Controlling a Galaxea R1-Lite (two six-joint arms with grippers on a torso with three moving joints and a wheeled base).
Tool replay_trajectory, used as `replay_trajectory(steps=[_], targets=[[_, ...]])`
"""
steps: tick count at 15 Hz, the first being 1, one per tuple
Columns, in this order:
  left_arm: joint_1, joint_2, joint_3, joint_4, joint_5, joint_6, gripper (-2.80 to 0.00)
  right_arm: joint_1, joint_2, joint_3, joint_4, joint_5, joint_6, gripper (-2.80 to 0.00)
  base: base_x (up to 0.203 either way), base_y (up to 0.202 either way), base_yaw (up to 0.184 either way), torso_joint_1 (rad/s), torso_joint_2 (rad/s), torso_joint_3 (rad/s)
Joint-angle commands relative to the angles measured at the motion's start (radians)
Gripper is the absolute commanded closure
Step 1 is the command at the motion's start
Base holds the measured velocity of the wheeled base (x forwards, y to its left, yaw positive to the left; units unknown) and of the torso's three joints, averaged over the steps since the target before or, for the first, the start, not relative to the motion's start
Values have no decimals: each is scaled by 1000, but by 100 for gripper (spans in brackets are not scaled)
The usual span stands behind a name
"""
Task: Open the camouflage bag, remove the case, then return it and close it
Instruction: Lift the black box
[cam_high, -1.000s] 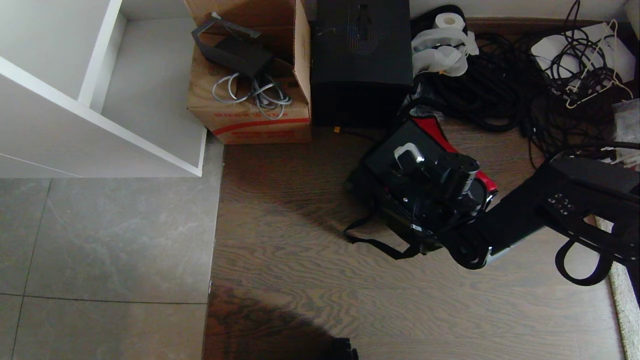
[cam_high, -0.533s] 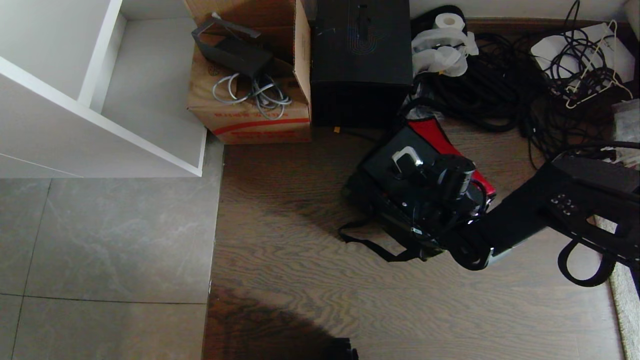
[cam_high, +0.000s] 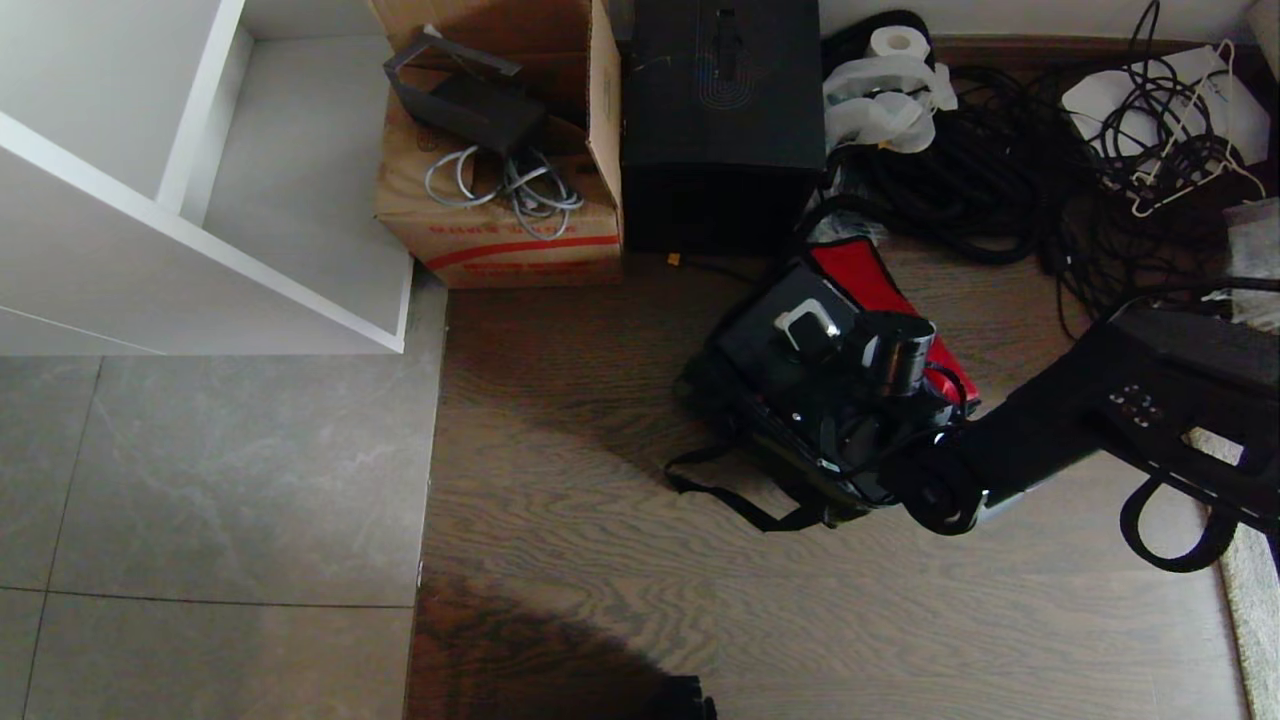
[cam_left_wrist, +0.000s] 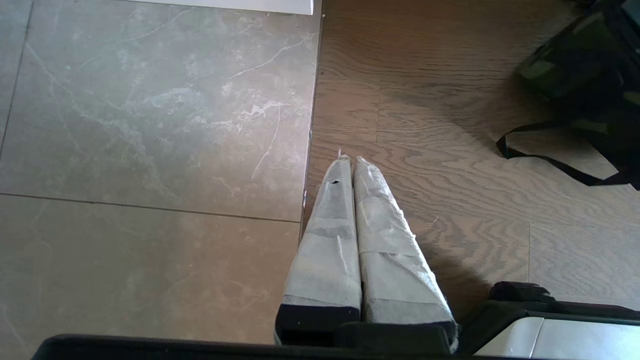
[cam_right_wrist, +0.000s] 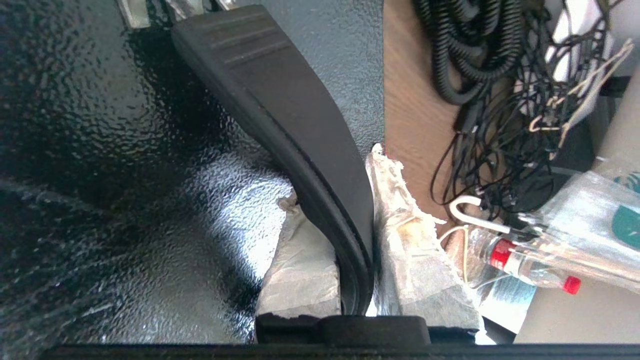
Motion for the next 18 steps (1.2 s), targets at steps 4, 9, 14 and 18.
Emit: replay_trajectory(steps=[4, 9, 14, 18], targets=[[0, 0, 9, 0, 1, -1, 0, 0, 5, 0, -12, -5, -4, 0, 0, 0, 0, 0, 0, 0], [0, 0, 9, 0, 1, -1, 0, 0, 7, 0, -20, 0, -1, 0, 0, 0, 0, 0, 0, 0], [2, 0, 9, 0, 1, -1, 0, 0, 8, 0, -7, 4, 2, 0, 0, 0, 0, 0, 0, 0], [1, 0, 9, 0, 1, -1, 0, -2, -40, -5, 56, 31, 24, 0, 0, 0, 0, 0, 0, 0]])
